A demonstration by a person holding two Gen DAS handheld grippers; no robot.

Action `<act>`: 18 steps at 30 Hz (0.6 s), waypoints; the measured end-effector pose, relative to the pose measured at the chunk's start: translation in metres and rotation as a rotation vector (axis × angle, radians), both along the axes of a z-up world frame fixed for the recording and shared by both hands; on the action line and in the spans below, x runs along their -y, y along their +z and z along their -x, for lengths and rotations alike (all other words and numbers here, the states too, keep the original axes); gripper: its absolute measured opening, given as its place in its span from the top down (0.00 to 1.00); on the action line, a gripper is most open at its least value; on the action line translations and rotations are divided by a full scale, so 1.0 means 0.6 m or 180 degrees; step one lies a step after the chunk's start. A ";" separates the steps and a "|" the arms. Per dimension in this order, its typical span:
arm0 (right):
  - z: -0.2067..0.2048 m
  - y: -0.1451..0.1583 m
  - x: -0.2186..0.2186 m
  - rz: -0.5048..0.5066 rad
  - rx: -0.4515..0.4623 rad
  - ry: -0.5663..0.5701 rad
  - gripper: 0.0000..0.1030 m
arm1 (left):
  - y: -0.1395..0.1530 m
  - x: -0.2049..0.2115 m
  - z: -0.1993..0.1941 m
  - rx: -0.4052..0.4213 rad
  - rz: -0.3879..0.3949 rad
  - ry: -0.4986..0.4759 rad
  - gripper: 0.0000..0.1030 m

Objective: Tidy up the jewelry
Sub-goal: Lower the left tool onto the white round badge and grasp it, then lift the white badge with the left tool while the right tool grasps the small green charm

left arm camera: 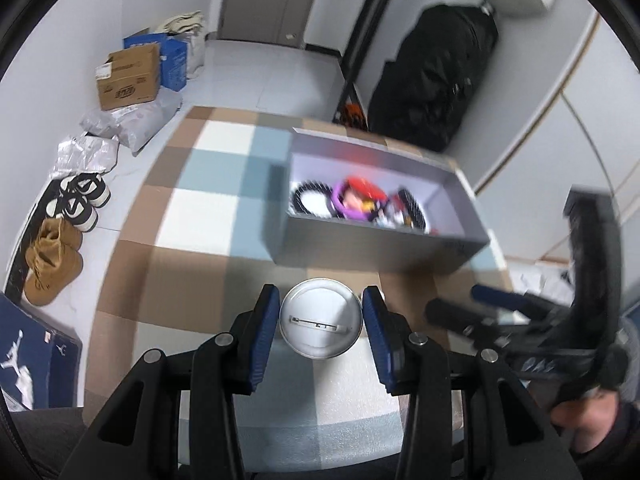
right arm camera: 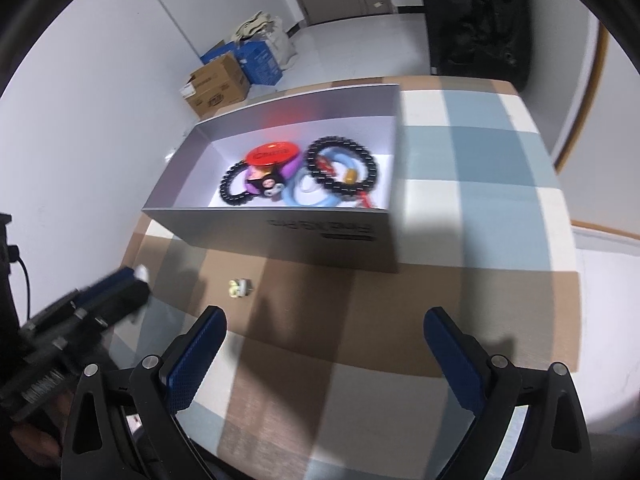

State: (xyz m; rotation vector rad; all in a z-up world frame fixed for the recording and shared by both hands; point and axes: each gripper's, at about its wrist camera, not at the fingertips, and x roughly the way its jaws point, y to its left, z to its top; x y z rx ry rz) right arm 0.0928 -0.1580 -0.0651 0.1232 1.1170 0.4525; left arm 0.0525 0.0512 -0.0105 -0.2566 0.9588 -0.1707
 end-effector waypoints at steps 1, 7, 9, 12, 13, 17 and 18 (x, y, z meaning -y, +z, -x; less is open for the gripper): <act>0.000 0.000 -0.006 0.0011 0.0014 0.0020 0.04 | 0.002 -0.005 0.000 0.0016 0.0040 0.0037 0.64; 0.002 0.003 -0.049 -0.0016 0.0124 0.0268 0.06 | 0.007 -0.046 -0.008 0.0040 0.0501 0.0184 0.64; 0.005 0.003 -0.063 0.0016 0.0179 0.0345 0.09 | 0.007 -0.057 -0.009 0.0049 0.0554 0.0223 0.64; 0.009 -0.001 -0.084 0.0032 0.0178 0.0472 0.10 | 0.003 -0.071 -0.011 0.0017 0.0648 0.0258 0.64; 0.011 -0.002 -0.091 0.0039 0.0188 0.0511 0.11 | 0.002 -0.076 -0.012 0.0003 0.0671 0.0262 0.64; 0.016 -0.007 -0.118 0.0142 0.0229 0.0633 0.20 | 0.002 -0.090 -0.009 0.0018 0.0792 0.0291 0.64; 0.016 -0.009 -0.124 0.0174 0.0233 0.0649 0.24 | 0.003 -0.092 -0.009 0.0027 0.0813 0.0286 0.64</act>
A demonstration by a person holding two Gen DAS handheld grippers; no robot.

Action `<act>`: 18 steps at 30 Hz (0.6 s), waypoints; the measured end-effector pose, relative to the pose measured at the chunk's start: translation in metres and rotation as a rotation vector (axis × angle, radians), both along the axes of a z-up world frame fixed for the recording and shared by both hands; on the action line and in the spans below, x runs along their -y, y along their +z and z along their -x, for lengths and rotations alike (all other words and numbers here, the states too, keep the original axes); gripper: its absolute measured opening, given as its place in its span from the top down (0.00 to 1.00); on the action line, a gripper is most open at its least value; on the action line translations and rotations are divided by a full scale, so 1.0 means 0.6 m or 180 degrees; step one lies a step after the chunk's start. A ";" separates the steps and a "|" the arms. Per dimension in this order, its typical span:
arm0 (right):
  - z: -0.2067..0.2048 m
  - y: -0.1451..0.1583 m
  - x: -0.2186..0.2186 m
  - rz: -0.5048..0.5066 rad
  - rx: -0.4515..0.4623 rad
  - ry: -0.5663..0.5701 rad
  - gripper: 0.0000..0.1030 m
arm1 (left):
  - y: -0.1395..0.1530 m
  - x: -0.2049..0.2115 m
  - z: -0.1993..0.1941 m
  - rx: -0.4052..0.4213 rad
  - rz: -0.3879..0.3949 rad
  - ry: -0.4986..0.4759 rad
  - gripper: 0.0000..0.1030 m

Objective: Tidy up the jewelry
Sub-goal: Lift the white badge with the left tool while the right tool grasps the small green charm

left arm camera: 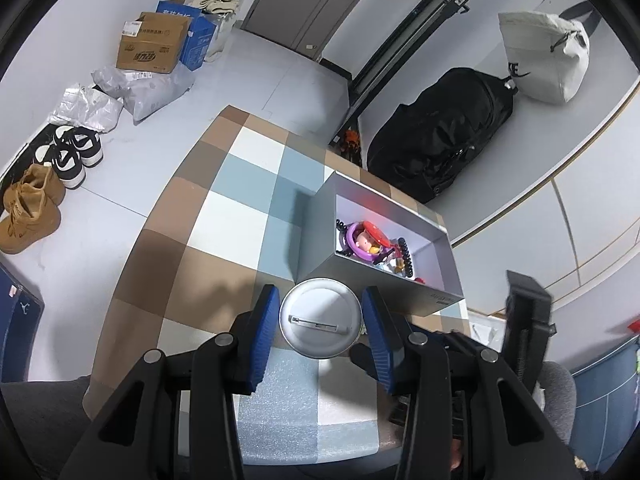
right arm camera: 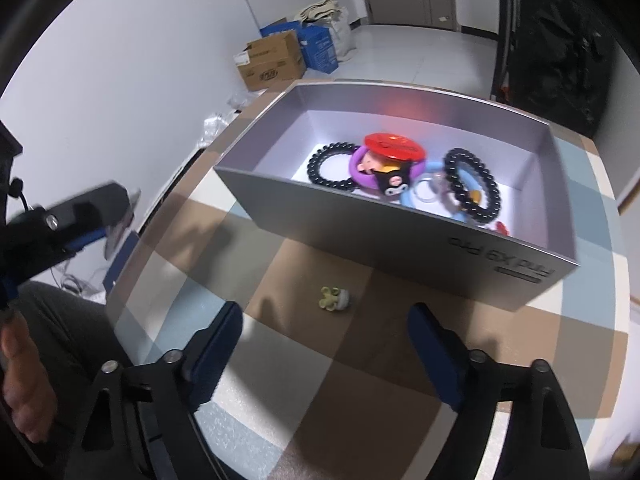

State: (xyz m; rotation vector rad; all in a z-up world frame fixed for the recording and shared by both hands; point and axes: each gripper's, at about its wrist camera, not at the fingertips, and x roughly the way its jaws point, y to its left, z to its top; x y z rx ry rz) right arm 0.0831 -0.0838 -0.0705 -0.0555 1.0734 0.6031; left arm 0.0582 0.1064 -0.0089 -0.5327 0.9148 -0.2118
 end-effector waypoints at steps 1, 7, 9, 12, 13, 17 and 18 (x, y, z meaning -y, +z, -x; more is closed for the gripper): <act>0.004 -0.002 0.000 0.0012 0.0000 0.0001 0.26 | 0.000 -0.002 0.000 0.0006 0.0008 -0.0003 0.64; 0.009 -0.005 -0.006 0.0068 0.0053 -0.0003 0.37 | -0.006 -0.006 0.000 -0.0030 0.0054 -0.0029 0.64; 0.011 -0.006 -0.009 0.0123 0.0084 -0.0001 0.44 | -0.005 -0.010 0.002 0.0016 0.0159 -0.0048 0.64; 0.012 -0.005 -0.011 0.0177 0.0125 0.0002 0.62 | 0.006 -0.015 0.008 0.0135 0.0251 -0.0049 0.64; 0.012 -0.006 -0.012 0.0204 0.0140 -0.0007 0.65 | 0.008 -0.014 0.009 0.0149 0.0207 -0.0047 0.64; 0.009 -0.005 -0.012 0.0330 0.0209 -0.0030 0.81 | 0.001 -0.012 0.007 0.0105 0.0170 -0.0051 0.64; 0.008 -0.005 -0.013 0.0358 0.0224 -0.0029 0.85 | -0.001 -0.012 0.006 0.0094 0.0175 -0.0045 0.64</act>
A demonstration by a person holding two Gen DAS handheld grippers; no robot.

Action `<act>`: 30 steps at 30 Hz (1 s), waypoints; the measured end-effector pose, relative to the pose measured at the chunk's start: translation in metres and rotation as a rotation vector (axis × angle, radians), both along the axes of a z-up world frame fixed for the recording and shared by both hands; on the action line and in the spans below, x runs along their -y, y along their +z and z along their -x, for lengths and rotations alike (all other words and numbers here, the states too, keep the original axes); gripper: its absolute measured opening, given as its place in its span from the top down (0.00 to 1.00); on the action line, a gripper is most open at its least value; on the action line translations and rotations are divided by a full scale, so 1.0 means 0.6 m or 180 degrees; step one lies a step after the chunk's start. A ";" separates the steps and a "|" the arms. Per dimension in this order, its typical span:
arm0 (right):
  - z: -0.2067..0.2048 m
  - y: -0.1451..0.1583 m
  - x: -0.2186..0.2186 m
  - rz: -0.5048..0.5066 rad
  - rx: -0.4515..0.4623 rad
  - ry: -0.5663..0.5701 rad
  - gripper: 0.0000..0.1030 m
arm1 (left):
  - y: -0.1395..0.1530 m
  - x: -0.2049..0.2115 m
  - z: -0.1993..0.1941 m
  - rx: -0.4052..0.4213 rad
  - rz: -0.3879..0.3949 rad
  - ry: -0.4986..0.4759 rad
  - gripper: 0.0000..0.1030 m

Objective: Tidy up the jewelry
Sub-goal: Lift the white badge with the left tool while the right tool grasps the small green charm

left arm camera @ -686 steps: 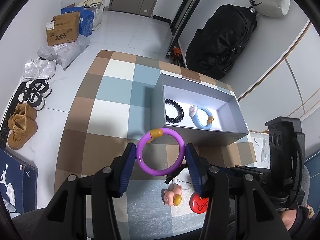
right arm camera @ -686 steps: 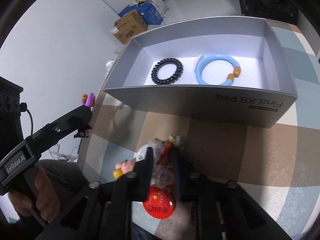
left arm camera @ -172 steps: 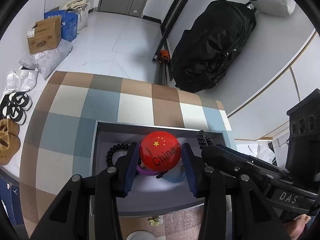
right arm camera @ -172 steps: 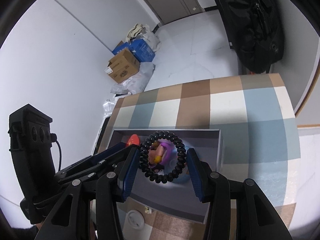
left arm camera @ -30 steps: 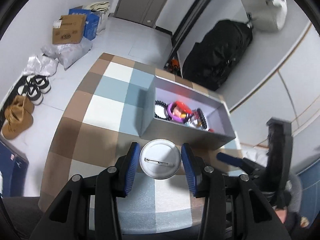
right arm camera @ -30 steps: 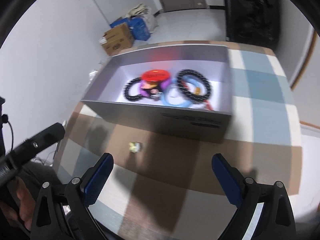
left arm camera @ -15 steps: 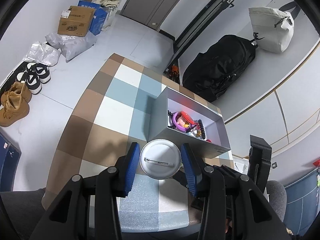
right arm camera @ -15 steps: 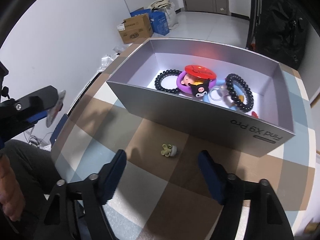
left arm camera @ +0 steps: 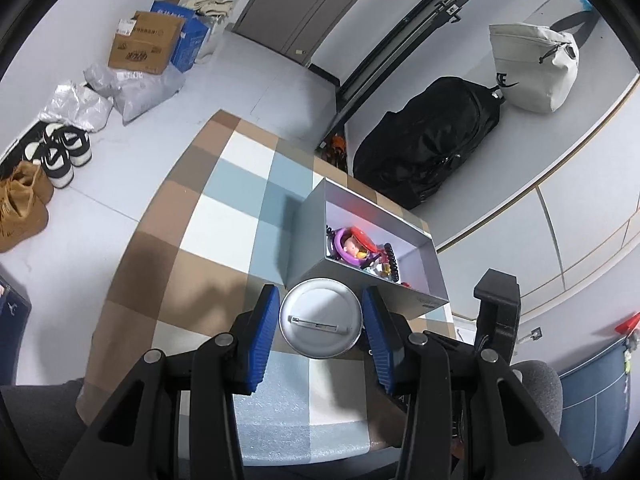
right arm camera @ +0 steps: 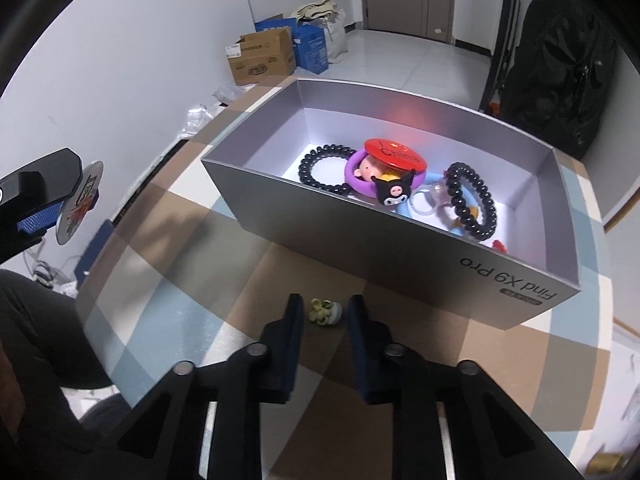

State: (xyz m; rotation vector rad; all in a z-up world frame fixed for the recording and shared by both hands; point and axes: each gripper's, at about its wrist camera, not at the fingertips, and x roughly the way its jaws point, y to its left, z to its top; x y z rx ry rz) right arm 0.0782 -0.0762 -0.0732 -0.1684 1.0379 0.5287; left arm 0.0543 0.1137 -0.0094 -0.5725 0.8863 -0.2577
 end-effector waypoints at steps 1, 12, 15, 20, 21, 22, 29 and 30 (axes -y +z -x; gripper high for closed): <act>0.000 0.000 -0.001 0.0005 0.0002 0.0002 0.85 | 0.000 0.000 0.000 0.0006 0.0009 0.0004 0.64; -0.002 0.014 0.014 -0.0093 -0.0053 0.0046 0.87 | 0.010 0.025 0.008 0.0164 -0.0198 -0.0101 0.64; 0.001 0.022 0.020 -0.0191 -0.0073 0.0055 0.87 | 0.009 0.030 0.007 0.0152 -0.0266 -0.0100 0.64; 0.003 0.034 0.030 -0.0381 -0.0122 0.0077 0.87 | 0.008 0.042 0.002 0.0115 -0.0313 -0.0084 0.64; 0.004 0.039 0.033 -0.0429 -0.0121 0.0085 0.87 | 0.010 0.047 0.001 0.0122 -0.0347 -0.0081 0.64; 0.003 0.042 0.033 -0.0466 -0.0121 0.0094 0.87 | 0.013 0.052 0.001 0.0137 -0.0390 -0.0081 0.64; 0.004 0.073 0.062 -0.0718 -0.0057 0.0042 0.87 | 0.019 0.085 -0.012 0.0173 -0.0541 -0.0098 0.64; 0.001 0.076 0.069 -0.0777 -0.0068 0.0010 0.87 | 0.019 0.089 -0.015 0.0166 -0.0535 -0.0097 0.64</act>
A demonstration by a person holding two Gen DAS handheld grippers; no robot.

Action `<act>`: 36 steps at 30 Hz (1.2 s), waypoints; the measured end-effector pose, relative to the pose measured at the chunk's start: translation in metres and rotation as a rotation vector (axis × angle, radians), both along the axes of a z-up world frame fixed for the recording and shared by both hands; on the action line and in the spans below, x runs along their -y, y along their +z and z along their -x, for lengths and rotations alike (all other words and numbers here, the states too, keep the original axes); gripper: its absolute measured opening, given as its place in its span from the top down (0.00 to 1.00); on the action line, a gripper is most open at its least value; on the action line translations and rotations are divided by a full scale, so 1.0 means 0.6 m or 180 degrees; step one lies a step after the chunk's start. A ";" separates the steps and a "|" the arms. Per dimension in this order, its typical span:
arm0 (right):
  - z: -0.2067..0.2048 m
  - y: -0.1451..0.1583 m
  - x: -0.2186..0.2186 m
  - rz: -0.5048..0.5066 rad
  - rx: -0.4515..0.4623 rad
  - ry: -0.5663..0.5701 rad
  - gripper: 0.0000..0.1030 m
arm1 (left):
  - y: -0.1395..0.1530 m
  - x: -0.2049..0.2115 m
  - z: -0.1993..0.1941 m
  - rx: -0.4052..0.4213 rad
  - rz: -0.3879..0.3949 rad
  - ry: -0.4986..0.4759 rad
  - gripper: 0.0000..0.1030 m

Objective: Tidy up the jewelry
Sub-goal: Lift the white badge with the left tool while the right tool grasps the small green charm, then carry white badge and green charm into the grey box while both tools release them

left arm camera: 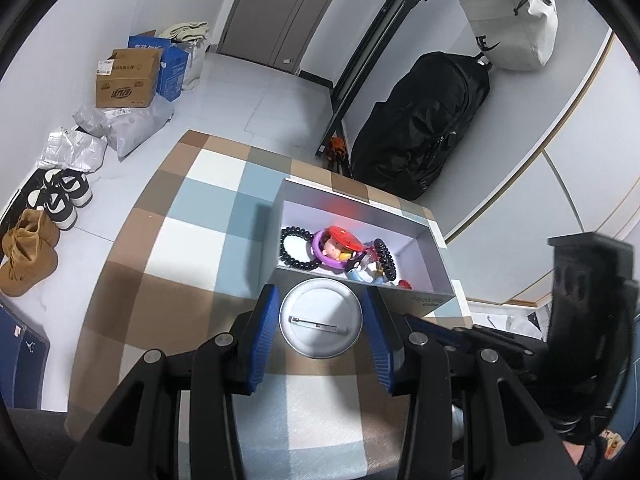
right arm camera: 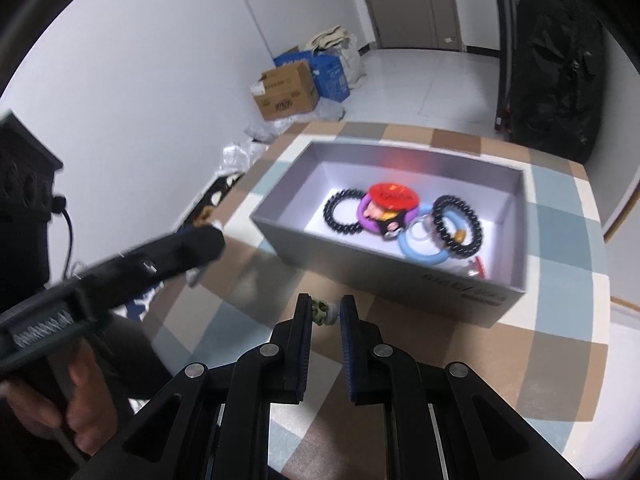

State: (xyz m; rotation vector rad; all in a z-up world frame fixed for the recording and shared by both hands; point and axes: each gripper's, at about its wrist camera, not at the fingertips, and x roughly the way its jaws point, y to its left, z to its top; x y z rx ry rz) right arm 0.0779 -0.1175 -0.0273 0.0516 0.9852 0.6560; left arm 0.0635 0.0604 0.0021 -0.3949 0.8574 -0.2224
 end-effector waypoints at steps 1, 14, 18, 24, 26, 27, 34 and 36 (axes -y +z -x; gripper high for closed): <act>-0.001 0.004 0.005 -0.0077 -0.0005 -0.0022 0.87 | 0.001 0.004 -0.004 -0.0003 0.0000 0.0005 0.64; -0.037 0.048 0.069 -0.0336 0.0063 -0.0339 0.87 | 0.012 0.053 -0.041 -0.0015 -0.0049 -0.0123 0.64; -0.052 0.051 0.074 -0.0343 0.0074 -0.0382 0.87 | 0.010 0.058 -0.068 -0.0095 -0.0051 -0.0137 0.64; -0.083 0.054 0.079 -0.0389 0.0093 -0.0433 0.87 | 0.003 0.063 -0.096 -0.0174 -0.0100 -0.0158 0.64; -0.093 0.049 0.081 -0.0421 0.0047 -0.0467 0.87 | -0.001 0.063 -0.103 -0.0204 -0.0108 -0.0156 0.64; -0.099 0.046 0.082 -0.0436 0.0018 -0.0488 0.87 | -0.003 0.063 -0.107 -0.0225 -0.0106 -0.0156 0.64; -0.122 0.037 0.083 -0.0531 -0.0015 -0.0533 0.87 | -0.012 0.065 -0.127 -0.0328 -0.0117 -0.0195 0.64; -0.127 0.038 0.083 -0.0554 0.0001 -0.0522 0.87 | -0.015 0.063 -0.134 -0.0363 -0.0125 -0.0187 0.64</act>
